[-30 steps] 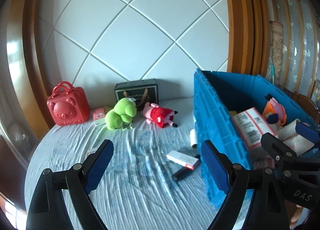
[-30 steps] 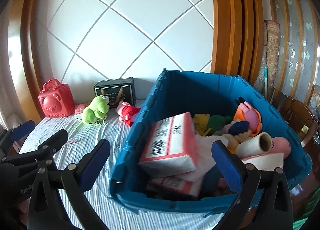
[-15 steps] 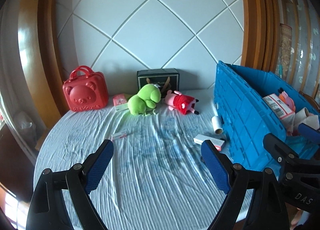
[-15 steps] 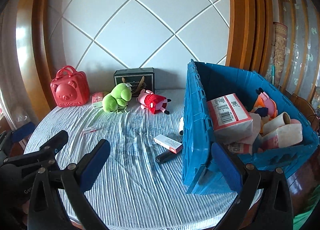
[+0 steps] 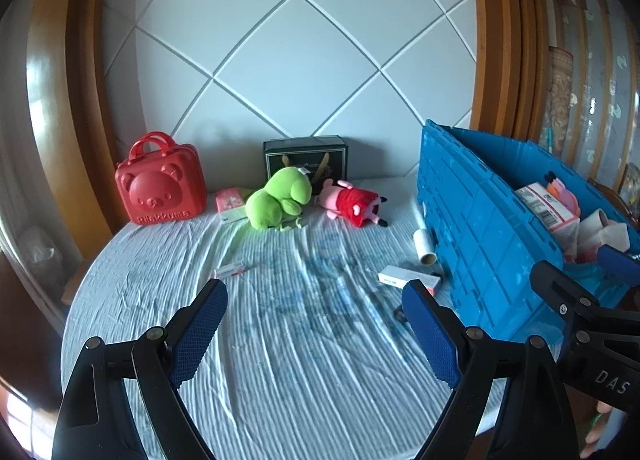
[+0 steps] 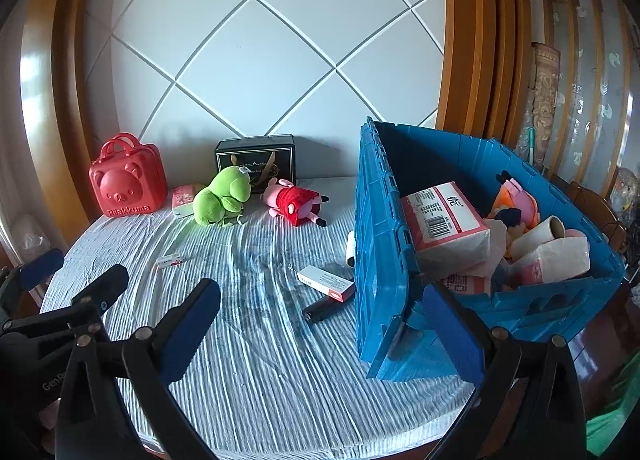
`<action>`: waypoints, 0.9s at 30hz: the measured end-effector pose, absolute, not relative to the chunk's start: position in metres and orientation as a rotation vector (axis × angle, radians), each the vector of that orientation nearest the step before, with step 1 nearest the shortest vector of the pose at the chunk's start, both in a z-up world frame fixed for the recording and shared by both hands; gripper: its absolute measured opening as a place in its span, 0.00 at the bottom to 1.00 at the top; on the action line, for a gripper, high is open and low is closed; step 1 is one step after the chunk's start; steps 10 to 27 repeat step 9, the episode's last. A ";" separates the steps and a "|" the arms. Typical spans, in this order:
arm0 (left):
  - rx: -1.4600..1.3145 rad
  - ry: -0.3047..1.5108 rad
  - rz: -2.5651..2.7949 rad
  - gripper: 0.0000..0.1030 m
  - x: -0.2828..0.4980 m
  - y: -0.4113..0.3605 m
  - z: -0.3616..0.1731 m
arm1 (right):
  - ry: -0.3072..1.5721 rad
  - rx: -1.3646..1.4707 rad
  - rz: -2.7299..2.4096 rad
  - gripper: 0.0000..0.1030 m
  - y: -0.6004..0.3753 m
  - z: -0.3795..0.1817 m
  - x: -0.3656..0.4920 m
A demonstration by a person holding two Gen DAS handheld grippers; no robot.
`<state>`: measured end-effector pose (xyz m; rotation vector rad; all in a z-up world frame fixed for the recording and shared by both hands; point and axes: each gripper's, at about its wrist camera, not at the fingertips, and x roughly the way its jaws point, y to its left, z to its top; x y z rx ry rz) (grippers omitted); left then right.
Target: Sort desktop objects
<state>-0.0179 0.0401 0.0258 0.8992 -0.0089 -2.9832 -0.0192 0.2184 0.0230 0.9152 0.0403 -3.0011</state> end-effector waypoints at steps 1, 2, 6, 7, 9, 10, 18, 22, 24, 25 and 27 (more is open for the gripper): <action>0.894 -0.006 -2.985 0.87 -0.017 0.040 0.026 | 0.041 0.918 -3.003 1.00 0.219 0.023 -0.019; 0.890 -0.003 -2.985 0.87 -0.017 0.040 0.027 | 0.042 0.919 -3.003 1.00 0.219 0.023 -0.019; 0.875 0.005 -2.995 0.87 -0.015 0.041 0.028 | 0.047 0.920 -3.003 1.00 0.219 0.024 -0.019; 0.873 0.004 -2.997 0.87 -0.015 0.041 0.029 | 0.049 0.920 -3.003 1.00 0.219 0.025 -0.018; 0.869 -0.002 -2.998 0.87 -0.014 0.043 0.029 | 0.052 0.920 -3.004 1.00 0.219 0.025 -0.018; 0.869 -0.002 -2.998 0.87 -0.014 0.043 0.029 | 0.052 0.920 -3.004 1.00 0.219 0.025 -0.018; 0.869 -0.002 -2.998 0.87 -0.014 0.043 0.029 | 0.052 0.920 -3.004 1.00 0.219 0.025 -0.018; 0.869 -0.002 -2.998 0.87 -0.014 0.043 0.029 | 0.052 0.920 -3.004 1.00 0.219 0.025 -0.018; 0.869 -0.002 -2.998 0.87 -0.014 0.043 0.029 | 0.052 0.920 -3.004 1.00 0.219 0.025 -0.018; 0.869 -0.002 -2.998 0.87 -0.014 0.043 0.029 | 0.052 0.920 -3.004 1.00 0.219 0.025 -0.018; 0.869 -0.002 -2.998 0.87 -0.014 0.043 0.029 | 0.052 0.920 -3.004 1.00 0.219 0.025 -0.018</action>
